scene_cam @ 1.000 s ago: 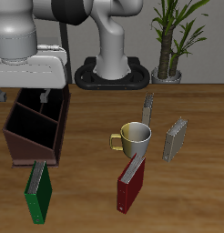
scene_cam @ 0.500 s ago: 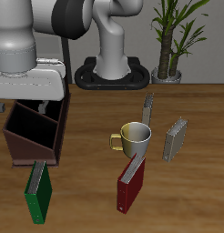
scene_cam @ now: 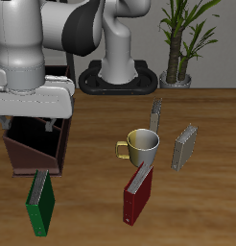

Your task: Place the green book into the right desk caddy's right compartment

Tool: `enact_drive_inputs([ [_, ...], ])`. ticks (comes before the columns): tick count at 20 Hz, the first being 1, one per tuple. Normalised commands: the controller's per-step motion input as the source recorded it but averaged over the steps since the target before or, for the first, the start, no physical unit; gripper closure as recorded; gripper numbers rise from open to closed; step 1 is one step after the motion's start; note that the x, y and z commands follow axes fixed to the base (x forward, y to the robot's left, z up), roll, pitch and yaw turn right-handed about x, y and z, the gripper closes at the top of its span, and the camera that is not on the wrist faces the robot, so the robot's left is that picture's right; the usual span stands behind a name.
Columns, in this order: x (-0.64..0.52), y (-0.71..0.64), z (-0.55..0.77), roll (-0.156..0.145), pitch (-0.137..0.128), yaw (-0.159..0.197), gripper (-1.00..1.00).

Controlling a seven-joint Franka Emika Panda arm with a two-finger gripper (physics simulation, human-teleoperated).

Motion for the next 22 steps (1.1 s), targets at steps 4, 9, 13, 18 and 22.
enact_drive_inputs([
  [4,0.05,-0.1,-0.28,-0.024,0.013,-0.026,-1.0],
  [9,0.02,0.03,-0.24,0.003,0.022,0.005,-1.0],
  [13,0.05,0.05,-0.36,0.006,0.047,-0.024,-1.0],
  [18,0.06,-0.02,-0.3,-0.006,0.034,0.011,-1.0],
  [22,0.0,-0.05,-0.19,-0.013,0.018,0.0,-1.0],
])
